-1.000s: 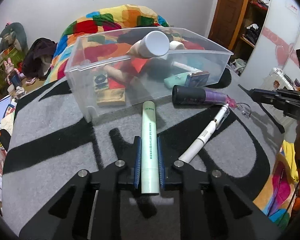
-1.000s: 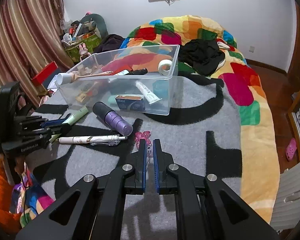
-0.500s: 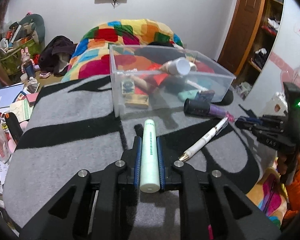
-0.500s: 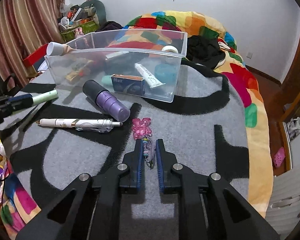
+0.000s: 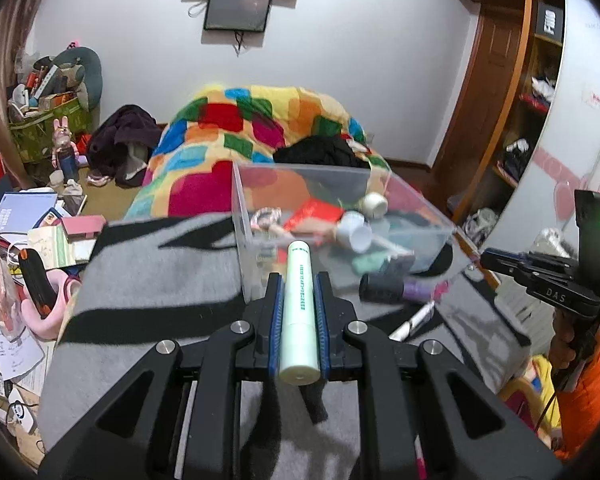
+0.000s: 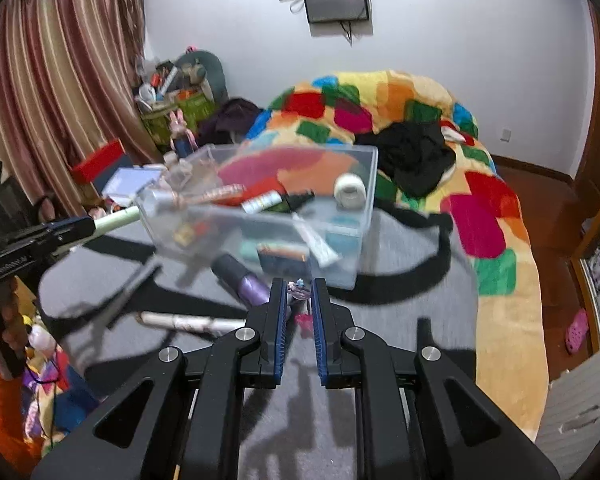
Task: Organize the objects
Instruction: 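Drop the white tube into the box with the left tool while the right drops the pink clip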
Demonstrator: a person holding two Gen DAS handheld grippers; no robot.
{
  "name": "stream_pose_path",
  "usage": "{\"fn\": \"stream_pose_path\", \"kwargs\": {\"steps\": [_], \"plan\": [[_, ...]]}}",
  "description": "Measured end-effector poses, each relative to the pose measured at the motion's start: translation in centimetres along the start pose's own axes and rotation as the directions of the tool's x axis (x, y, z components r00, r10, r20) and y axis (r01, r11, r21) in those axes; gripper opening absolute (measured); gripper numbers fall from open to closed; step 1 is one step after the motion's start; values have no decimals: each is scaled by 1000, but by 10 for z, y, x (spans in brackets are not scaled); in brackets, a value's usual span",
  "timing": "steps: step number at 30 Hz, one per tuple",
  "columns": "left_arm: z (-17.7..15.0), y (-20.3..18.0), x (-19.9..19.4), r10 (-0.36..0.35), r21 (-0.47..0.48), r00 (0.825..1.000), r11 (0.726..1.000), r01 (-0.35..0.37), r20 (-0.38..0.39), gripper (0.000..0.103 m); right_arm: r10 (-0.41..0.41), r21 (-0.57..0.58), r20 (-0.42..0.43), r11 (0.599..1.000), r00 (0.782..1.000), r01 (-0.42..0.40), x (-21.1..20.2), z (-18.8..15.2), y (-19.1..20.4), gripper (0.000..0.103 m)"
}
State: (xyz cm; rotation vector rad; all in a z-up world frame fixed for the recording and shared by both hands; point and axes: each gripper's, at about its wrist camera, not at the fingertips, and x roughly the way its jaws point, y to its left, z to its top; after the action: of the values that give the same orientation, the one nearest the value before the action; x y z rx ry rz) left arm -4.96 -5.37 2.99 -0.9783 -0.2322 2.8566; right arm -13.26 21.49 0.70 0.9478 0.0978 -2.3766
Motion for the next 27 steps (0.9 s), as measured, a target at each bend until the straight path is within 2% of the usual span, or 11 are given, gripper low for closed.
{"fn": "stream_pose_path", "kwargs": {"steps": [3,9,13,14,16,18,21,23,24,25,27], "plan": [[10,2,-3,3,-6,1000,1000,-3,28,15,15,-4,23,1000,1000,-15,-6,12,1,2],[30,7,3,1,-22,999,1000,0,53,15,-6,-38,73,999,997,9,-15,30,6,2],[42,9,17,16,-27,999,1000,-15,51,15,-34,-41,20,999,999,35,0,25,2,5],[45,10,22,20,-31,999,999,-19,43,15,-45,-36,-21,998,999,44,11,20,-2,10],[49,13,34,24,-39,999,999,-23,22,15,-56,-23,-95,998,994,54,31,7,-10,31],[52,15,46,22,-46,1000,999,-22,-4,15,-71,-11,-138,997,988,70,44,-4,-18,38],[55,15,63,27,-44,999,999,-28,-38,15,-53,9,-206,998,977,56,64,-18,-24,39],[55,13,71,27,-36,998,999,-29,-54,15,-73,-13,-231,997,970,72,73,-24,-22,39],[56,11,75,26,-33,998,999,-28,-62,15,-87,-30,-225,996,970,83,74,-26,-20,36],[56,10,78,22,-30,997,999,-25,-70,15,-99,-44,-212,995,972,92,72,-28,-18,26],[57,10,83,-3,-37,997,999,0,-81,15,-83,-36,-210,996,974,77,69,-28,-17,26]]}}
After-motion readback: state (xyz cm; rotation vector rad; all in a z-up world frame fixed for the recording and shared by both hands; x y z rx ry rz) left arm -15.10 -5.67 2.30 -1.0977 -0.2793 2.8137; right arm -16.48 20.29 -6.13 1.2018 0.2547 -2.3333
